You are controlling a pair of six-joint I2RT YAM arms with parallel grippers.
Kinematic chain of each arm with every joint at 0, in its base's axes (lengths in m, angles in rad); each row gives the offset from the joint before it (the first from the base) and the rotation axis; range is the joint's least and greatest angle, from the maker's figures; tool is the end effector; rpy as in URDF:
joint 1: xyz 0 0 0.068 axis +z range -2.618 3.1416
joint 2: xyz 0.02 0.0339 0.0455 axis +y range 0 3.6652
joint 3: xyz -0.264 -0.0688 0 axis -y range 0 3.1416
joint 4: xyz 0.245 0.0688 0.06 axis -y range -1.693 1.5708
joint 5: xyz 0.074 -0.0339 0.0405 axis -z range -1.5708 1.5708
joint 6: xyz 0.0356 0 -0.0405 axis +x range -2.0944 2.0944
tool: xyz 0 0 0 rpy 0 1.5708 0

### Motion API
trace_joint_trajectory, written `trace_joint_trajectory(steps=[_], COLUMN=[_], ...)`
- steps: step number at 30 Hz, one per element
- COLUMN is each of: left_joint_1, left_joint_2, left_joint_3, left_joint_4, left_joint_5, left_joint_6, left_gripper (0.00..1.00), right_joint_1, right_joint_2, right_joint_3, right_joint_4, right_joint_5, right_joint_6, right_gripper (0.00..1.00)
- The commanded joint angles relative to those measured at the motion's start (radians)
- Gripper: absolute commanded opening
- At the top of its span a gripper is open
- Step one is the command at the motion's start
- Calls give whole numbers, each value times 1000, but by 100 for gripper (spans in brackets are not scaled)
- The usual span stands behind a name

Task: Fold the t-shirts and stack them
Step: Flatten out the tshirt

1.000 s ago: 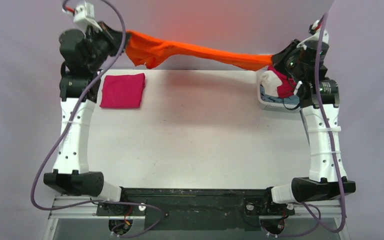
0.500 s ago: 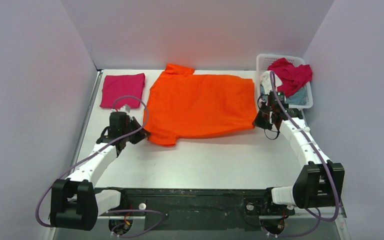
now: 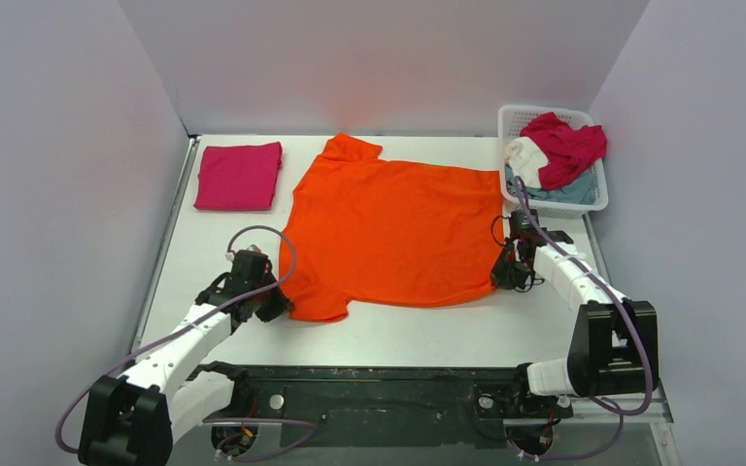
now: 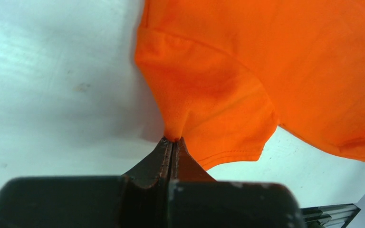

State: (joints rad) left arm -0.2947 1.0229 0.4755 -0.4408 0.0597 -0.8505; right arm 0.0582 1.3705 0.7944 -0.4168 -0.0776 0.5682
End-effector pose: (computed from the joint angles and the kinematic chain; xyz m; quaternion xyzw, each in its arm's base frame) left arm 0.1747 -0.0552 0.1711 -0.2544 0.9231 -0.1796 0.2258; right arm 0.2648 0.0182 0.1974 0.2309 0.9296 0.1231 0.2594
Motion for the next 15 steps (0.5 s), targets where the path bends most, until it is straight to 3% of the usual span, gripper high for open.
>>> trace_joint_trajectory(steps=[1, 8, 10, 12, 13, 14, 15], left_joint_1=[-17, -23, -24, -27, -32, -34, -38], left_joint_2=[-92, -96, -94, -98, -105, -109, -120], left_joint_3=[7, 43, 60, 74, 81, 87, 101], left_joint_4=[-142, -291, -375, -439, -456, -463, -479], left_joint_5=[-82, -103, -133, -133, -122, -94, -82], left_joint_6=[-92, -141, -159, -167, -165, -162, -160], left_gripper=[0, 1, 6, 32, 49, 60, 63], right_joint_1=[-6, -5, -6, -5, -5, -5, -5], right_joint_2=[-28, -81, -89, -102, -114, -121, -142], right_joint_3=[-39, -43, -48, -57, -59, -59, -54], right_joint_4=[-111, -260, -289, -315, -325, -345, -357], right_joint_5=[63, 160, 177, 201, 212, 227, 237], right_joint_6=[37, 52, 56, 69, 73, 77, 77], right_gripper=[1, 0, 3, 17, 41, 59, 83])
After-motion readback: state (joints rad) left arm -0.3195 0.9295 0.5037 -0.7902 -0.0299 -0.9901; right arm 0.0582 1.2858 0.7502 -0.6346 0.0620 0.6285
